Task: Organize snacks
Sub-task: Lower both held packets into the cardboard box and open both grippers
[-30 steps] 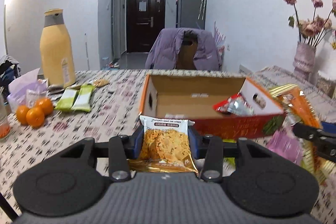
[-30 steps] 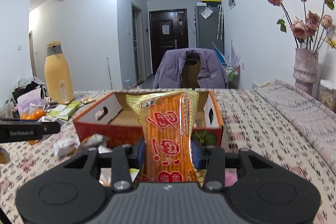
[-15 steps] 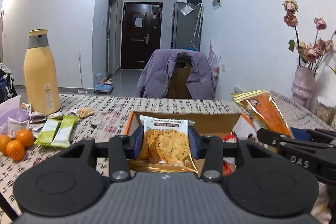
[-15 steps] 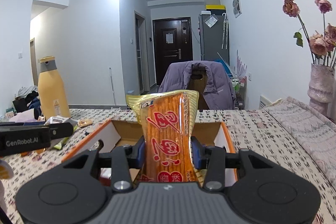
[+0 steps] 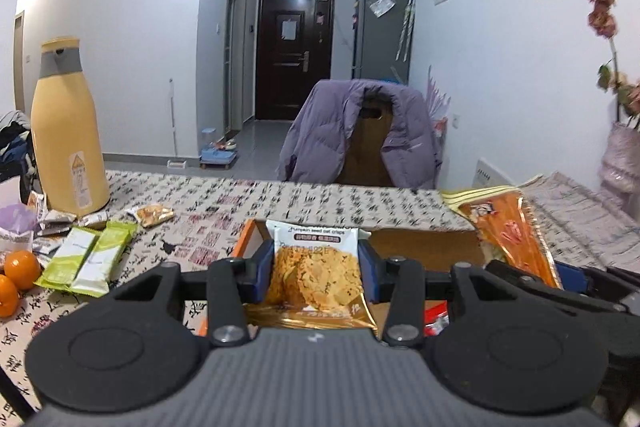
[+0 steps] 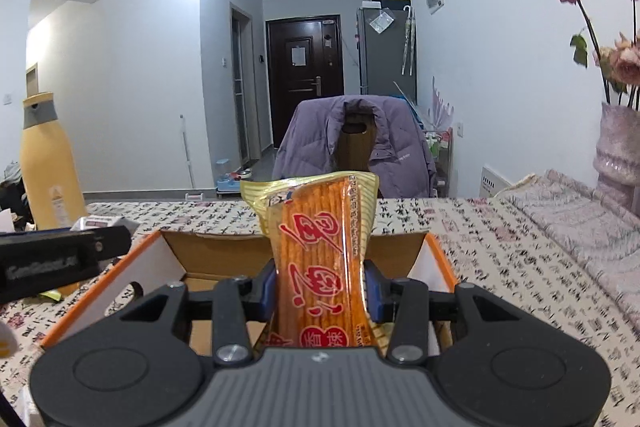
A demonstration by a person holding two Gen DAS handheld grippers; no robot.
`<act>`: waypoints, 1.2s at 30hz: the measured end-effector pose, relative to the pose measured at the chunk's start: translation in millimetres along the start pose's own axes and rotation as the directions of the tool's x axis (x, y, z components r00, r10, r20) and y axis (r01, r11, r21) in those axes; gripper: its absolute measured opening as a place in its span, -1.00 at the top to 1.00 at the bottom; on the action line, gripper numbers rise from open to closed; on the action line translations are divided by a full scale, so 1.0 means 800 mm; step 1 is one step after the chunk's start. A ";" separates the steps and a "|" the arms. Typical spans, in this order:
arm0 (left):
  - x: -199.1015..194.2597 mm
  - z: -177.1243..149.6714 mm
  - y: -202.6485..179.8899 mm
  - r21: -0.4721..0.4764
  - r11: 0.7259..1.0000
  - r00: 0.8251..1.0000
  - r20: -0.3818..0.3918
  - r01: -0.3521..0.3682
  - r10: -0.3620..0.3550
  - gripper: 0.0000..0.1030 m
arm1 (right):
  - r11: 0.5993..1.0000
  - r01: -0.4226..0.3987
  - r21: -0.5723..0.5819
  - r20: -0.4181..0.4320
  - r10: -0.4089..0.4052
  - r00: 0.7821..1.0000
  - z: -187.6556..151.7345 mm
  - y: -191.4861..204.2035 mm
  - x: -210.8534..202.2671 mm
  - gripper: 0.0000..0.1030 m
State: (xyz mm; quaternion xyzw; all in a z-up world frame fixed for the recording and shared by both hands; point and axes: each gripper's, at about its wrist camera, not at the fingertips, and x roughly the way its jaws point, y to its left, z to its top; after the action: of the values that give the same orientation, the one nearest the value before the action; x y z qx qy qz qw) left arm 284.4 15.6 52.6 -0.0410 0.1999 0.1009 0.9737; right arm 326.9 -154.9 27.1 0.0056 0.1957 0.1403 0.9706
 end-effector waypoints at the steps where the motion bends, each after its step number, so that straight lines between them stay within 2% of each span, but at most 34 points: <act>1: 0.009 -0.003 0.000 -0.001 1.000 1.000 -0.011 -0.002 0.002 0.15 | 1.000 -0.002 -0.005 -0.002 0.002 1.000 -0.005 0.001 0.005 0.20; 8: 0.042 -0.023 0.013 -0.001 1.000 0.997 -0.079 -0.003 0.003 0.15 | 1.000 -0.009 0.004 -0.028 0.010 1.000 -0.016 -0.008 0.020 0.17; 10: 0.042 -0.025 0.015 -0.004 1.000 0.997 -0.082 0.004 -0.005 0.11 | 1.000 -0.011 0.011 -0.033 0.012 0.999 -0.017 -0.010 0.021 0.07; 12: 0.042 -0.026 0.018 -0.010 1.000 0.997 -0.082 0.006 -0.007 0.04 | 1.000 -0.009 0.025 -0.041 0.010 0.999 -0.018 -0.015 0.022 -0.29; 14: 0.041 -0.026 0.022 -0.021 1.000 0.997 -0.080 0.015 -0.017 -0.22 | 0.999 -0.012 0.045 -0.050 0.014 0.999 -0.019 -0.020 0.021 -0.43; 16: 0.038 -0.024 0.026 -0.032 0.999 0.997 -0.070 0.016 -0.018 -0.79 | 0.998 -0.018 0.066 -0.048 0.022 0.999 -0.018 -0.023 0.018 -0.67; 17: 0.036 -0.024 0.025 -0.035 0.999 0.998 -0.063 0.012 -0.014 -0.89 | 0.997 -0.018 0.074 -0.045 0.022 0.999 -0.018 -0.024 0.016 -0.89; 18: 0.034 -0.024 0.027 -0.038 0.999 0.999 -0.052 0.010 -0.012 -1.00 | 0.997 -0.019 0.081 -0.039 0.022 0.999 -0.017 -0.026 0.013 -1.00; 24: 0.036 -0.023 0.030 -0.070 0.997 0.997 -0.073 0.011 -0.016 -1.00 | 0.994 -0.009 0.110 -0.013 0.010 1.000 -0.014 -0.035 0.006 -1.00; 36: 0.012 -0.014 0.019 -0.050 0.998 0.998 -0.049 0.024 -0.026 -1.00 | 0.994 -0.025 0.108 0.028 0.022 0.999 0.004 -0.038 -0.021 -1.00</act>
State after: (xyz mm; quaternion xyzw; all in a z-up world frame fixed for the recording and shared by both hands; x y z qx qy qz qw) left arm 285.2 31.0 37.7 -0.0699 0.2208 0.0927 0.9684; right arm 321.7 -188.4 34.3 0.0622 0.1899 0.1407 0.9697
